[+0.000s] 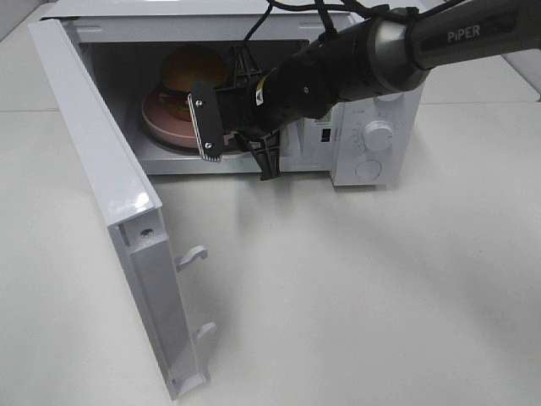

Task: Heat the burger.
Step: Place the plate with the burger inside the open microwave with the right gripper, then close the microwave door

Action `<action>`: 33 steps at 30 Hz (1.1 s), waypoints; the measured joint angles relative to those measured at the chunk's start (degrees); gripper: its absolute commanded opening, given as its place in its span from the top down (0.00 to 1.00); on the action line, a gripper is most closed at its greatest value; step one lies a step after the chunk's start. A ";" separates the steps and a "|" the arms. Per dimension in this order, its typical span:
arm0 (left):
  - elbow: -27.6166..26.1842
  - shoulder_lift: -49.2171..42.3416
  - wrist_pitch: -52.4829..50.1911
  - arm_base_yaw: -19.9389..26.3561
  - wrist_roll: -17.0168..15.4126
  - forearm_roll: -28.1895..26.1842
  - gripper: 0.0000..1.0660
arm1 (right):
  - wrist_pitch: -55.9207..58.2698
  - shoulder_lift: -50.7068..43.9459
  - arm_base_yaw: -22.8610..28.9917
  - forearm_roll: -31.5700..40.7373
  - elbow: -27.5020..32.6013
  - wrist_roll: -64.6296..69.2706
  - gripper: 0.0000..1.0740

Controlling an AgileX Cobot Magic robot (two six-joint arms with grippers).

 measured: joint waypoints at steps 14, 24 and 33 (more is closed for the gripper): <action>0.00 0.00 0.00 0.00 0.00 0.00 0.08 | -1.66 -4.98 0.00 -0.06 5.96 1.09 0.43; 0.00 0.00 0.00 0.00 0.00 0.00 0.08 | -4.18 -9.68 0.00 -0.06 12.72 2.75 0.39; 0.00 0.00 0.00 0.00 0.00 0.00 0.08 | -9.34 -16.79 0.00 -0.06 23.49 5.39 0.39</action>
